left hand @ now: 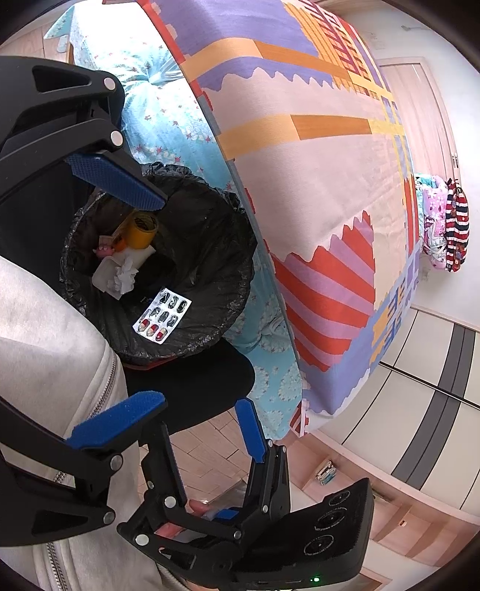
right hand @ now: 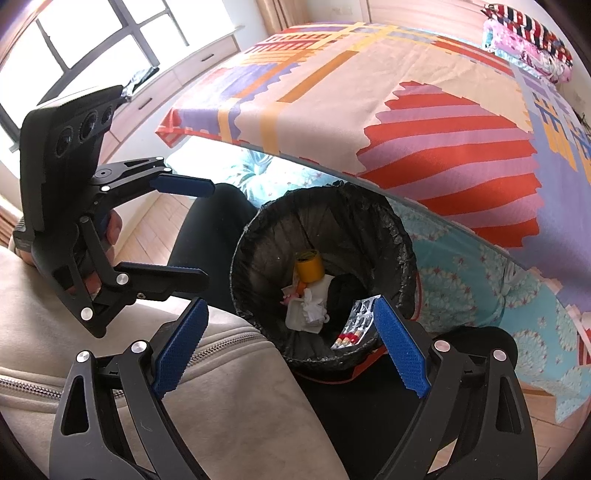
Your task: Collect trash
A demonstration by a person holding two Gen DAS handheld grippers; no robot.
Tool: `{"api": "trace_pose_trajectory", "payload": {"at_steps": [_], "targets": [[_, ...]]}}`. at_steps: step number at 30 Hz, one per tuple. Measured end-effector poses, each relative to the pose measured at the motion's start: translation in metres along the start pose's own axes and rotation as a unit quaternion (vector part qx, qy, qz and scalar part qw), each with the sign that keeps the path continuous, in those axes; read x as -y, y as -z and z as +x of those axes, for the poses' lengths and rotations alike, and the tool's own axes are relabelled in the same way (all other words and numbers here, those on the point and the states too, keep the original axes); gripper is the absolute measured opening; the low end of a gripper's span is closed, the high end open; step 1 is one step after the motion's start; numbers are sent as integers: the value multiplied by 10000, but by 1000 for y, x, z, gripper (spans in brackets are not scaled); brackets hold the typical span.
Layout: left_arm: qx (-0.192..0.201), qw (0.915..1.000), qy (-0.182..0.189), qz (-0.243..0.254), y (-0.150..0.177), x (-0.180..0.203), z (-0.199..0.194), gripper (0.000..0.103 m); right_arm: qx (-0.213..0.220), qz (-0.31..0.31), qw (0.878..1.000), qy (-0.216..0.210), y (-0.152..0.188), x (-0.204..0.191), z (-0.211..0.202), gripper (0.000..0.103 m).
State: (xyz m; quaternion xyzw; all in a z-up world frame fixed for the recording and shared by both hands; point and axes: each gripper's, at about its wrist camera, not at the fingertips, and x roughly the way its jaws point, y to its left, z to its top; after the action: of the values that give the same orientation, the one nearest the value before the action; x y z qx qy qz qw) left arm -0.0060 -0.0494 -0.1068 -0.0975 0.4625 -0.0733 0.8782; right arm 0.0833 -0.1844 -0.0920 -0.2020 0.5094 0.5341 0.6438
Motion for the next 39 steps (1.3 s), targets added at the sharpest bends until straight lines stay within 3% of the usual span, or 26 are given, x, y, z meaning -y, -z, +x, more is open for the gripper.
{"api": "trace_pose_trajectory", "payload": {"at_steps": [39], "targets": [[-7, 10000, 33, -6, -1, 2, 1, 95, 41, 0, 10000, -4, -1, 0, -2, 91]]}}
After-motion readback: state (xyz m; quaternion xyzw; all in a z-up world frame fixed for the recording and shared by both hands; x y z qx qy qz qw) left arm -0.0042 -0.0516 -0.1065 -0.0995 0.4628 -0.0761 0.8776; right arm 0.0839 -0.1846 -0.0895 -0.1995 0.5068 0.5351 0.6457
